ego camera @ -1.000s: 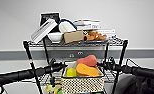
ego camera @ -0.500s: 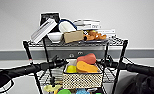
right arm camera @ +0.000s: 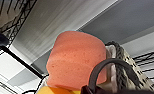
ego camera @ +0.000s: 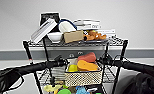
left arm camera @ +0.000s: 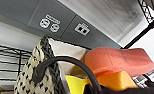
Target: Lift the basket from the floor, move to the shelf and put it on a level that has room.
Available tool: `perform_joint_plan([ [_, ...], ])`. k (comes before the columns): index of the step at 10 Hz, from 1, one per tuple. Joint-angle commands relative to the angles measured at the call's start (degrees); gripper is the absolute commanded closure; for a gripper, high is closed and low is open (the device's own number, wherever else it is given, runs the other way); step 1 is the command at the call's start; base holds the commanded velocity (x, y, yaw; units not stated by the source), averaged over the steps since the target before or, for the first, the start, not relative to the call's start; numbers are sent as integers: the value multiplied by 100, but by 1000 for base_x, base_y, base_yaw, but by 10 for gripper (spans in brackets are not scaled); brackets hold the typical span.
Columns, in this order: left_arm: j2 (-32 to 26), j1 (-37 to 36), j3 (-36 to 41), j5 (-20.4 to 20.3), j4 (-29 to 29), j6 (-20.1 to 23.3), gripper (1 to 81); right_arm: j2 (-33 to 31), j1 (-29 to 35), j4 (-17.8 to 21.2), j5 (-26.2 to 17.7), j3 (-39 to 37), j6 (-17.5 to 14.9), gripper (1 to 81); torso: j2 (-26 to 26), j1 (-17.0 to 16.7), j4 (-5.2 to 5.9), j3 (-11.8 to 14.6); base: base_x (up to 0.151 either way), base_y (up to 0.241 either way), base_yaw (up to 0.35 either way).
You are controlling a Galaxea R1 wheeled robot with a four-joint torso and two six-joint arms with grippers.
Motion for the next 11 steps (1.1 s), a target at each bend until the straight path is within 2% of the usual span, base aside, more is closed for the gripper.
perform_joint_plan([
  [1, 188, -1188, -224, 263, 223, 47, 811, 259, 935, -151, -198, -291, 11, 811, 0, 0, 0, 0, 0, 0, 0],
  [4, 126, -1188, -216, 351, 197, 47, 811, 216, 909, -142, -198, -221, 11, 811, 0, 0, 0, 0, 0, 0, 0],
  [5, 74, -1188, -189, 378, 196, 47, 10, 198, 891, -116, -198, -177, 11, 10, 0, 2, 0, 0, 0, 0, 0],
  [8, -41, -1161, -49, 378, 179, 38, 10, 14, 882, -54, -180, 7, 20, 10, 0, 2, 0, 0, 0, 0, 0],
  [11, -524, -1143, 557, 290, 188, 29, 10, -697, 847, -63, -5, 867, 20, 10, 2, 2, 0, 0, 0, 0, 0],
])
